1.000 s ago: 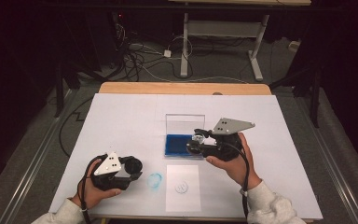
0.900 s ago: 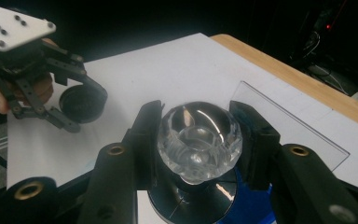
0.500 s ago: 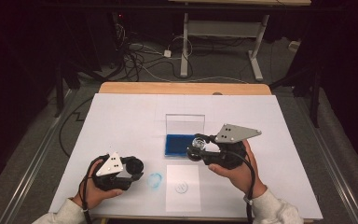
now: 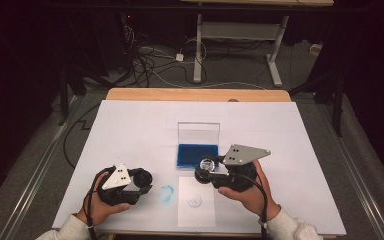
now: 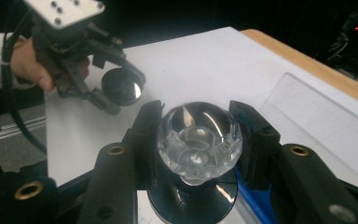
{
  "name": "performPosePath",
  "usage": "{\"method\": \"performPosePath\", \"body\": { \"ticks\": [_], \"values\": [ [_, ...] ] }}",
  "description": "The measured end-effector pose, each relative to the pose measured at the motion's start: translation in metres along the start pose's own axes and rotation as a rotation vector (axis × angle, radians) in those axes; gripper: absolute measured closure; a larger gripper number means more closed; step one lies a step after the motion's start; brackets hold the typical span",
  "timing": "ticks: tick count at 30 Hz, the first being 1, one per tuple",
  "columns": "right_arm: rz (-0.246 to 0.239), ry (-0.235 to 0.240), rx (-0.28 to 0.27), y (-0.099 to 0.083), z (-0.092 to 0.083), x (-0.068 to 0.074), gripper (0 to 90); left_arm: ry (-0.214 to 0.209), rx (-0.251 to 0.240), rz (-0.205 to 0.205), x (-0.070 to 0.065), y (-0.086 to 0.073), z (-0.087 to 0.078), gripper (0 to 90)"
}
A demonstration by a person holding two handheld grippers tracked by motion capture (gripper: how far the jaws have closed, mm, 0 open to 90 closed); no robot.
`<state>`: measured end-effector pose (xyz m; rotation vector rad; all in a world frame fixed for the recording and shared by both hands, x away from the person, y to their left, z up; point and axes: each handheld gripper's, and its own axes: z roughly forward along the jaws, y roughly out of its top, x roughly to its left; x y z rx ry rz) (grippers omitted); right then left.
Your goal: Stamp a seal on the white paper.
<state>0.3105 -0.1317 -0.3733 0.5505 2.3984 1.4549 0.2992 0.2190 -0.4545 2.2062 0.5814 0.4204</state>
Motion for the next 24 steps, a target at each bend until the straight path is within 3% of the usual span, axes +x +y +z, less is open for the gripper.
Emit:
{"method": "performPosePath", "body": {
  "ticks": [12,24],
  "values": [
    [-0.033,0.061,0.072,-0.026,0.019,0.023,56.8,-0.005,0.009,0.004,-0.001,0.001,0.002,36.7],
    [-0.023,0.061,0.105,-0.046,0.031,0.024,56.8,-0.007,0.014,0.003,-0.001,0.001,0.003,36.7]
  ]
}}
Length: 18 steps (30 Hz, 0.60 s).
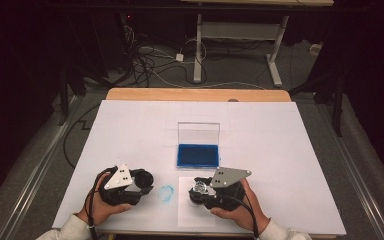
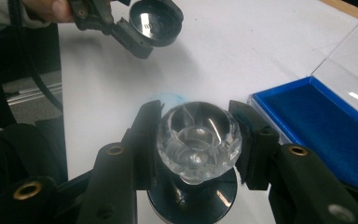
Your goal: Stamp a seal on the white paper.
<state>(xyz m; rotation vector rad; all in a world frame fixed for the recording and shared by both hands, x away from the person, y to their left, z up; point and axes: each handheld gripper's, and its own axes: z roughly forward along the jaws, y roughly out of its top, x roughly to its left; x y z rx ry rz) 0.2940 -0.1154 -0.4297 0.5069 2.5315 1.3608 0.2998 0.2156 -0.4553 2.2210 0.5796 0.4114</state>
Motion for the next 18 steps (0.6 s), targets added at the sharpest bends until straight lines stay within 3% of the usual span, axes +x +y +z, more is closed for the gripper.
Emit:
{"method": "performPosePath", "body": {
  "ticks": [18],
  "values": [
    [0.001,0.012,0.033,-0.011,0.018,0.002,56.8,-0.004,0.003,0.003,0.000,0.000,0.001,36.7]
  ]
}}
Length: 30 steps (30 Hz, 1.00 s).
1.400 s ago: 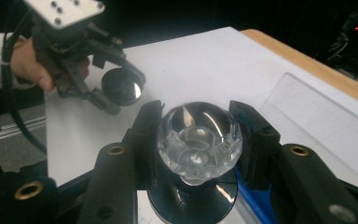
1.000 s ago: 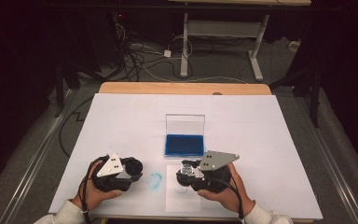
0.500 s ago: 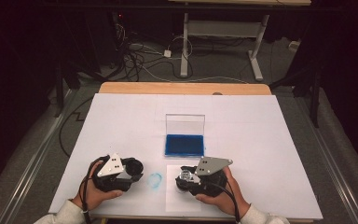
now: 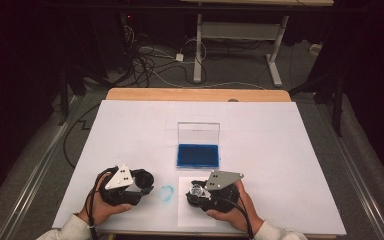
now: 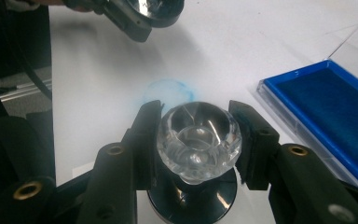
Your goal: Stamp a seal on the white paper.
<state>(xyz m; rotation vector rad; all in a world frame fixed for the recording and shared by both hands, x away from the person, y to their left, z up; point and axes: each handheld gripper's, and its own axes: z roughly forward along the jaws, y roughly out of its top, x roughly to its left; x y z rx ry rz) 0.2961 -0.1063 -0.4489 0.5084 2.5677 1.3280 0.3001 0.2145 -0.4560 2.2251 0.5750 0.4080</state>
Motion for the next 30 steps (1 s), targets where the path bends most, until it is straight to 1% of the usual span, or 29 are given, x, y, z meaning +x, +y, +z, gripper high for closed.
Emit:
{"method": "performPosePath", "body": {
  "ticks": [10,13,15,16,20,23,25,27,30],
  "values": [
    [0.005,0.009,0.010,-0.0025,0.0055,0.0020,56.8,0.002,0.002,0.001,0.0003,-0.0001,0.0003,36.7],
    [-0.012,0.003,0.023,-0.0027,0.0075,0.0028,56.8,0.006,-0.002,0.000,0.0005,0.0000,-0.0004,36.7],
    [-0.008,0.006,0.016,-0.0030,0.0075,0.0006,56.8,0.006,-0.003,0.002,0.0004,0.0000,-0.0005,36.7],
    [0.005,0.007,0.016,-0.0034,0.0082,0.0006,56.7,0.005,-0.002,0.002,0.0004,0.0000,-0.0003,36.7],
    [0.001,0.006,0.019,-0.0044,0.0098,0.0013,56.7,0.004,-0.002,0.004,0.0000,0.0001,-0.0003,36.7],
    [0.003,0.015,0.019,-0.0062,0.0101,0.0007,56.6,0.006,-0.002,0.003,0.0001,0.0001,-0.0004,36.7],
    [0.006,0.018,0.025,-0.0069,0.0096,0.0004,56.6,0.004,-0.003,0.002,-0.0004,0.0004,-0.0006,36.7],
    [-0.004,0.014,0.036,-0.0061,0.0096,0.0009,56.7,0.003,-0.002,0.004,-0.0012,0.0007,-0.0005,36.7],
    [0.003,0.020,0.034,-0.0068,0.0095,-0.0002,56.7,0.002,-0.001,0.007,-0.0020,0.0007,-0.0005,36.7]
  ]
}}
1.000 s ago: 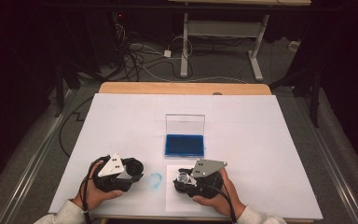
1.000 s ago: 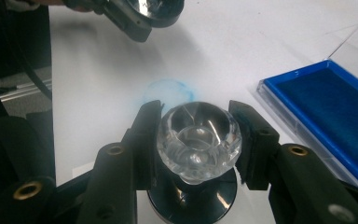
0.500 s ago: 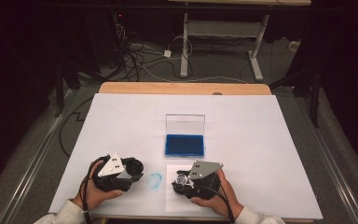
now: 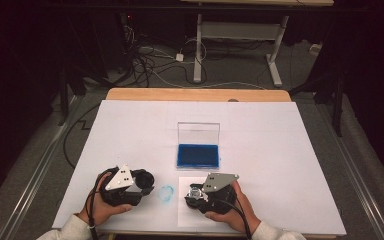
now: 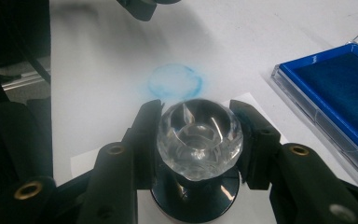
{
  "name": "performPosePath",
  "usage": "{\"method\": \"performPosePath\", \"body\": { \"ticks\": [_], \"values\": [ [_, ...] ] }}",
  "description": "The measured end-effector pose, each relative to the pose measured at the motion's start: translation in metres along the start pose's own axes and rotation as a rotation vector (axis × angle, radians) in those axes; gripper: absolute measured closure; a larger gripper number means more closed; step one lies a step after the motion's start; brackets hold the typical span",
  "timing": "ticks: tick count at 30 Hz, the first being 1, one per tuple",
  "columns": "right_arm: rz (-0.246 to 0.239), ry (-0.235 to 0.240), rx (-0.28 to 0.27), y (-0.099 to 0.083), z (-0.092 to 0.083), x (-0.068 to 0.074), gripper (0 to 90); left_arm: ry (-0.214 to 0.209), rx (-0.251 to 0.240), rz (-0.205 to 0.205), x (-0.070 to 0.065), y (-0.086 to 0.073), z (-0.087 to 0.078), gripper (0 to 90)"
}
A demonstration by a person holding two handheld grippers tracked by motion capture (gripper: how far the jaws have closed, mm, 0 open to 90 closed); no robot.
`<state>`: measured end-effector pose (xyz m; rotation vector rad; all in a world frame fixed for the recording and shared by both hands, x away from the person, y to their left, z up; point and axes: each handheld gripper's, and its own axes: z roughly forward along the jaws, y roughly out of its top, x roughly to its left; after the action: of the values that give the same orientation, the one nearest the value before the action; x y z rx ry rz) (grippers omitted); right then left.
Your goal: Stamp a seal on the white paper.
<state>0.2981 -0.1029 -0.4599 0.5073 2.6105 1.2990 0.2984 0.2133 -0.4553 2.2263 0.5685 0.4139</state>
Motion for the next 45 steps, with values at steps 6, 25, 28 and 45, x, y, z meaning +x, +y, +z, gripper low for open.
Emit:
{"method": "performPosePath", "body": {
  "ticks": [6,25,28,45],
  "values": [
    [0.003,0.000,-0.004,-0.0006,0.0005,0.0004,56.7,0.001,0.001,0.000,0.0002,-0.0002,-0.0001,36.7],
    [-0.014,0.007,0.002,-0.0005,0.0002,-0.0005,56.6,0.003,-0.001,-0.005,-0.0005,0.0008,0.0009,36.7],
    [-0.017,0.007,0.008,0.0000,-0.0003,-0.0003,56.6,0.003,-0.004,-0.005,-0.0005,0.0005,0.0006,36.7],
    [-0.018,0.017,0.001,-0.0011,0.0004,-0.0015,56.6,-0.003,-0.008,-0.011,-0.0015,0.0008,0.0007,36.7]
  ]
}}
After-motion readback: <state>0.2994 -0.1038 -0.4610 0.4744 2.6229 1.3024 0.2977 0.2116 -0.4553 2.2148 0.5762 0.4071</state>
